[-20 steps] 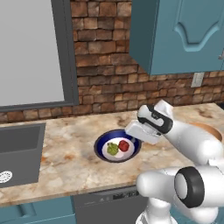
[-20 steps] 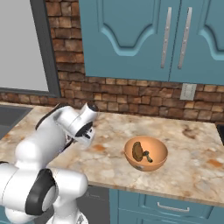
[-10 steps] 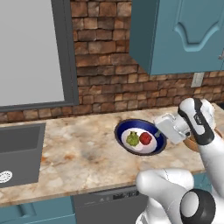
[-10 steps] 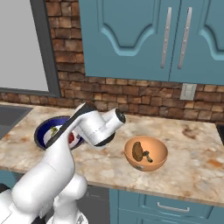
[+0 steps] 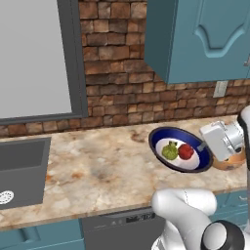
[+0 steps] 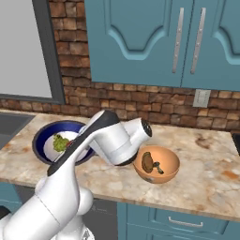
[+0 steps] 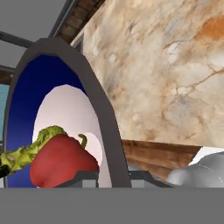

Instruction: Place the bowl containing the bell pepper and broccoli in the microwave. Close the microwave door and press the start button to microwave the meal.

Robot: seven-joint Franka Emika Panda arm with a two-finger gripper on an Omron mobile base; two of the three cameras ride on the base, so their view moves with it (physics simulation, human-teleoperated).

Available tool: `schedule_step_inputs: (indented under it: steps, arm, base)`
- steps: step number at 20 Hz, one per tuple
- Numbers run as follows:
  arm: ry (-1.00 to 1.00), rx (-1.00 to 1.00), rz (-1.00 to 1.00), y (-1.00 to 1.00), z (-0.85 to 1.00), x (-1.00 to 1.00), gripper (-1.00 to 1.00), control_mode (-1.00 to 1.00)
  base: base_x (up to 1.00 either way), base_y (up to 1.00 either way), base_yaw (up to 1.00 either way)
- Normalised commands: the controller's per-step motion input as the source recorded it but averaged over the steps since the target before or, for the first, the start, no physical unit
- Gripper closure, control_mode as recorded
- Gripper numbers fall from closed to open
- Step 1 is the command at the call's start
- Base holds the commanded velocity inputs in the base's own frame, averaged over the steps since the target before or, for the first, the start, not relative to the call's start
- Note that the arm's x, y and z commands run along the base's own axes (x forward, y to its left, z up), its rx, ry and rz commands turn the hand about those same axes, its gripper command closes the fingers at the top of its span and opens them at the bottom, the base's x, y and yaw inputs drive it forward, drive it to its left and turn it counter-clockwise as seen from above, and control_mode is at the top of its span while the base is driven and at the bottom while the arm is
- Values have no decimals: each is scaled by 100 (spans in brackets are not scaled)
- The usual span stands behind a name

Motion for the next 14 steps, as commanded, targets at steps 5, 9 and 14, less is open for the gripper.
schedule_step_inputs:
  steps: [5,9,14]
  arm:
    - [0,-6,3,2,30,-52,100,-100]
    - [0,-1,-1,0,58,-6,100,-100]
    - [0,0,-2,0,27,0,100,-100]
  base:
    - [0,0,0]
    - [0,0,0]
    - [0,0,0]
